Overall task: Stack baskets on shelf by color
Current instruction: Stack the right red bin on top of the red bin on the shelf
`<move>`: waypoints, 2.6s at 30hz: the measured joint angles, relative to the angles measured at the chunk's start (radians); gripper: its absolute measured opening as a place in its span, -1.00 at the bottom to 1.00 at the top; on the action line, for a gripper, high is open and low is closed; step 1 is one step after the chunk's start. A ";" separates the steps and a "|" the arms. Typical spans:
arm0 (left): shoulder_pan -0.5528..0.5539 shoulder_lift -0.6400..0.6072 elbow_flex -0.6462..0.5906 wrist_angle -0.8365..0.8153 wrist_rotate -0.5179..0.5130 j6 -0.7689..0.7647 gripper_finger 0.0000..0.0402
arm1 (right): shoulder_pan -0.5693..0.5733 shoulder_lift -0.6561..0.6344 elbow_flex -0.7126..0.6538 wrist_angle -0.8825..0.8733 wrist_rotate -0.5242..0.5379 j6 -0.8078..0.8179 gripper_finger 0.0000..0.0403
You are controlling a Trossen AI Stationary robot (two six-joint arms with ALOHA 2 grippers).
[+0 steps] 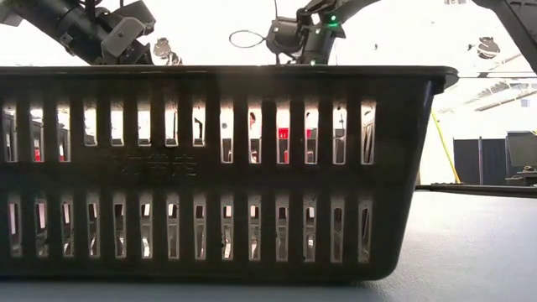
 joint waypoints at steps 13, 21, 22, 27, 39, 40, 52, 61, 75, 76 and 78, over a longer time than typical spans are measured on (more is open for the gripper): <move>0.000 0.000 0.000 -0.006 0.000 -0.010 0.01 | 0.048 -0.096 0.000 0.001 -0.050 0.026 -0.39; -0.002 0.000 0.000 -0.011 0.000 -0.013 0.01 | 0.073 -0.158 0.000 -0.009 -0.014 0.037 -0.39; -0.002 0.000 0.000 -0.011 0.001 -0.013 0.01 | 0.076 -0.173 0.000 -0.016 0.014 0.034 -0.39; -0.001 0.000 0.000 -0.015 0.011 -0.040 0.01 | 0.070 -0.240 -0.017 0.077 0.194 0.039 -0.39; -0.001 0.000 0.000 -0.027 0.011 -0.046 0.01 | 0.050 -0.241 -0.328 0.428 0.015 0.013 -0.39; 0.002 0.000 0.000 -0.021 0.011 -0.038 0.01 | 0.043 -0.241 -0.346 0.468 0.049 -0.011 -0.39; 0.046 0.000 0.000 0.015 0.011 -0.031 0.01 | -0.082 -0.220 -0.288 0.724 0.207 -0.353 -0.11; 0.103 0.000 0.000 0.073 0.066 0.041 0.01 | -0.220 -0.025 -0.043 0.423 0.003 -0.246 0.00; 0.102 0.000 0.001 0.051 0.079 0.069 0.01 | -0.224 0.014 -0.039 0.408 -0.028 -0.273 -0.26; 0.102 0.000 0.001 0.051 0.078 0.069 0.01 | -0.227 0.014 -0.039 0.408 -0.030 -0.272 -0.31; 0.102 0.000 0.001 0.051 0.078 0.068 0.01 | -0.235 0.017 -0.039 0.402 -0.039 -0.272 -0.41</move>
